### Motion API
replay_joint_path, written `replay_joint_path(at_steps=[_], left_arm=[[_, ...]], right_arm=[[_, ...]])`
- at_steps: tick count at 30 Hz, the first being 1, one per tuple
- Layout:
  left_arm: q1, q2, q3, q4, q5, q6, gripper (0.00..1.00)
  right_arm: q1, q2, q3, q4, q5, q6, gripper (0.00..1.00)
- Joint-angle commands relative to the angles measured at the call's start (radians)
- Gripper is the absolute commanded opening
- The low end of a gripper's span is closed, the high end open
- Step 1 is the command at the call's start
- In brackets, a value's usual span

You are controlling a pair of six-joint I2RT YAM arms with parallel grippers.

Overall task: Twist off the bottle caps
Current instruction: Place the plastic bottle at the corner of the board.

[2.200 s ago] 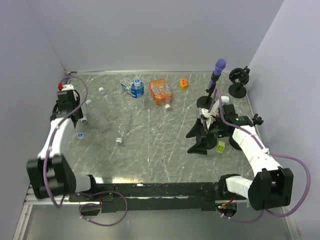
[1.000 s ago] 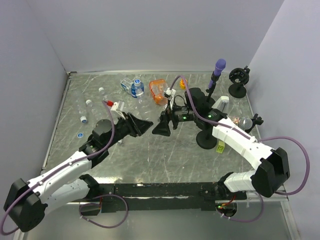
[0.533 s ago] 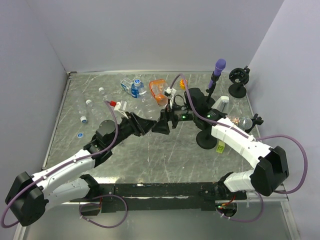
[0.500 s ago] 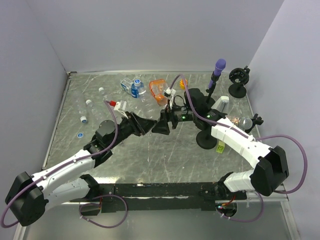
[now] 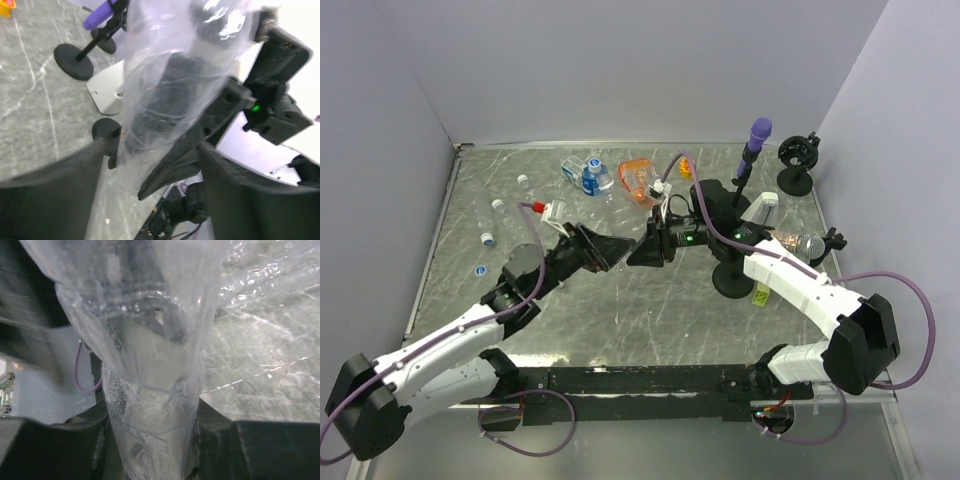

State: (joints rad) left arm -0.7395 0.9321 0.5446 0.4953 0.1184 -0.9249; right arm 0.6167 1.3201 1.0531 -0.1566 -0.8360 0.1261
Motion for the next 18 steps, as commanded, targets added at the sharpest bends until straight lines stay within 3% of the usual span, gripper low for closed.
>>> replay_joint_path(at_steps=[1, 2, 6, 12, 16, 18], left_arm=[[-0.004, -0.136, 0.047, -0.088, -0.055, 0.061, 0.92], [-0.003, -0.168, 0.057, -0.130, -0.081, 0.090, 0.99], [-0.001, -0.245, 0.129, -0.285, -0.115, 0.191, 0.97], [0.011, -0.130, 0.334, -0.492, -0.028, 0.273, 0.97], [0.089, -0.093, 0.417, -0.574, 0.042, 0.246, 0.99], [0.150, -0.073, 0.428, -0.571, 0.133, 0.209, 0.88]], right_arm=[[-0.008, -0.059, -0.033, 0.043, -0.047, -0.014, 0.27], [-0.008, -0.067, -0.041, 0.045, -0.061, -0.025, 0.27], [-0.005, -0.087, -0.067, 0.046, -0.130, -0.068, 0.27], [0.002, -0.075, -0.053, -0.003, -0.247, -0.160, 0.26], [0.002, -0.084, -0.048, -0.024, -0.270, -0.198, 0.26], [0.002, -0.087, -0.053, -0.021, -0.273, -0.197, 0.26]])
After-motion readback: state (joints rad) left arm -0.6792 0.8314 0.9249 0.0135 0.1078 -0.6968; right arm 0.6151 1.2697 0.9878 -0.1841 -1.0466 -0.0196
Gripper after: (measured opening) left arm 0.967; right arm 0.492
